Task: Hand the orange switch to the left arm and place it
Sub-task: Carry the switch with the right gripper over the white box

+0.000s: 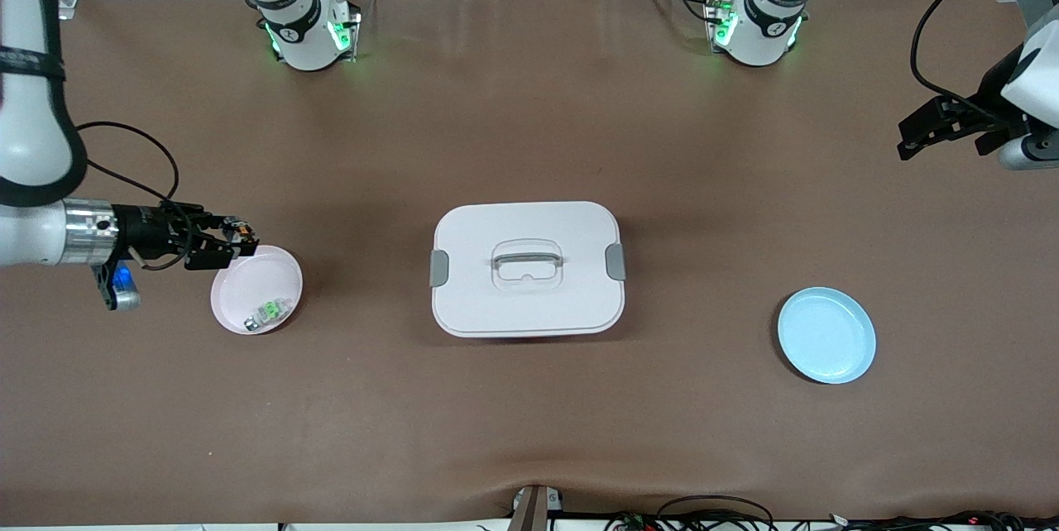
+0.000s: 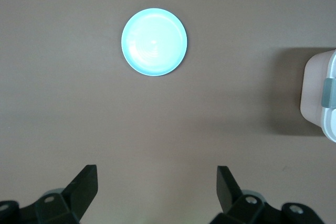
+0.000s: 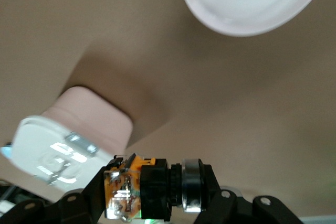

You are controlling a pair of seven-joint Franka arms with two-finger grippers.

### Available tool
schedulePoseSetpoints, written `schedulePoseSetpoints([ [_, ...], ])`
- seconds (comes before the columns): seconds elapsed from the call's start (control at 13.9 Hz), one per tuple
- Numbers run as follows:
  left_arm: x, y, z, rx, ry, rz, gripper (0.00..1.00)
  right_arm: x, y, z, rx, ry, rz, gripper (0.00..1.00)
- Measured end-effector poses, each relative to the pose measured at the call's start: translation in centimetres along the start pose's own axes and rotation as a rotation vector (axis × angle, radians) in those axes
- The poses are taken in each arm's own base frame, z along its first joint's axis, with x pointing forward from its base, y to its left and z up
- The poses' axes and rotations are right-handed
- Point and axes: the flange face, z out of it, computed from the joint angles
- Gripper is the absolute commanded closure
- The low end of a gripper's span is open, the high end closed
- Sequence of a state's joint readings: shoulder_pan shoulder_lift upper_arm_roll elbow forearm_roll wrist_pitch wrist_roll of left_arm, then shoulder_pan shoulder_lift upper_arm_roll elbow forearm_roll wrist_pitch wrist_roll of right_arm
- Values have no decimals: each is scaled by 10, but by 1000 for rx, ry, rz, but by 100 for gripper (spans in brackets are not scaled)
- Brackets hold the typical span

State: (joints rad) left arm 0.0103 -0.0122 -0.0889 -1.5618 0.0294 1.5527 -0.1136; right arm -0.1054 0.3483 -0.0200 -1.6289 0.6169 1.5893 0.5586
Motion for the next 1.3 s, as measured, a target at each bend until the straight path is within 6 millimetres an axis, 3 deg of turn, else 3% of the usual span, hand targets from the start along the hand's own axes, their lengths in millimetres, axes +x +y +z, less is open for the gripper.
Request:
schedulePoseSetpoints([
  [0.43, 3, 2, 4, 0, -5, 4, 0, -38, -42, 3, 141, -193, 270, 100],
  [0.87, 3, 2, 4, -1, 0, 4, 0, -103, -107, 36, 191, -395, 409, 100],
  [1.15, 9, 2, 8, -3, 10, 3, 0, -134, -137, 43, 241, -406, 440, 100],
  [1.3, 10, 1, 10, -3, 10, 1, 0, -157, -159, 60, 273, -370, 464, 100],
])
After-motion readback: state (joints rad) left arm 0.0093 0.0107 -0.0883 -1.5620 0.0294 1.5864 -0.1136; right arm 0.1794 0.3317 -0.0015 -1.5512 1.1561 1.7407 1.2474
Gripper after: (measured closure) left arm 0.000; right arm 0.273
